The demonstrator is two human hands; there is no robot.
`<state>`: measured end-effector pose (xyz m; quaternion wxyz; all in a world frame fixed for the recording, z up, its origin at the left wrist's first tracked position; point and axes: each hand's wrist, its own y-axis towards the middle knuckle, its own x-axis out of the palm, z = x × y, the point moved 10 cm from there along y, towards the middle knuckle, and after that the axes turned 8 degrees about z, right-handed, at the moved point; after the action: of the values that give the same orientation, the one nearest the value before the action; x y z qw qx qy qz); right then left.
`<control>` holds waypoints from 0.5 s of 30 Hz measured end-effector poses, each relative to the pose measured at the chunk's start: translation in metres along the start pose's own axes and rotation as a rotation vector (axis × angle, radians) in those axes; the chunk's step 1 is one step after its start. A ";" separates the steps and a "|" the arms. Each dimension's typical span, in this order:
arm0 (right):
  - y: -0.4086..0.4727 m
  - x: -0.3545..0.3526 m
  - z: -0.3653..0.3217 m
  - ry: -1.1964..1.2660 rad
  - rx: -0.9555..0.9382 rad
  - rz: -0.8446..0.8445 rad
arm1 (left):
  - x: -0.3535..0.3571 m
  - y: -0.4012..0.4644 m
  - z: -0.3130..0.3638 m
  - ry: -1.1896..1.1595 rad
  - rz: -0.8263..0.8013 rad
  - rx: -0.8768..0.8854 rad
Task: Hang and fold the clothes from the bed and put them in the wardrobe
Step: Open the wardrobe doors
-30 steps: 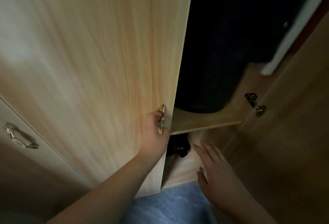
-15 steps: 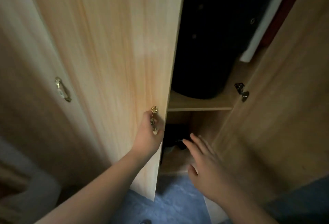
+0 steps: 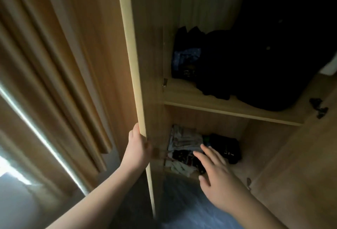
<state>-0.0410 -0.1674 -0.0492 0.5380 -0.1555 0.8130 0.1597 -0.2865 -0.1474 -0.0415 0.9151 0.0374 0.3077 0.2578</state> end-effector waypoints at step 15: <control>-0.064 0.040 -0.087 -0.091 0.172 0.070 | -0.010 -0.109 -0.024 0.385 -0.534 0.683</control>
<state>-0.1008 -0.2651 -0.0601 0.5799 -0.0726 0.8033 0.1149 -0.2588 -0.2483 -0.0805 0.8112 0.2071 0.5376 -0.1001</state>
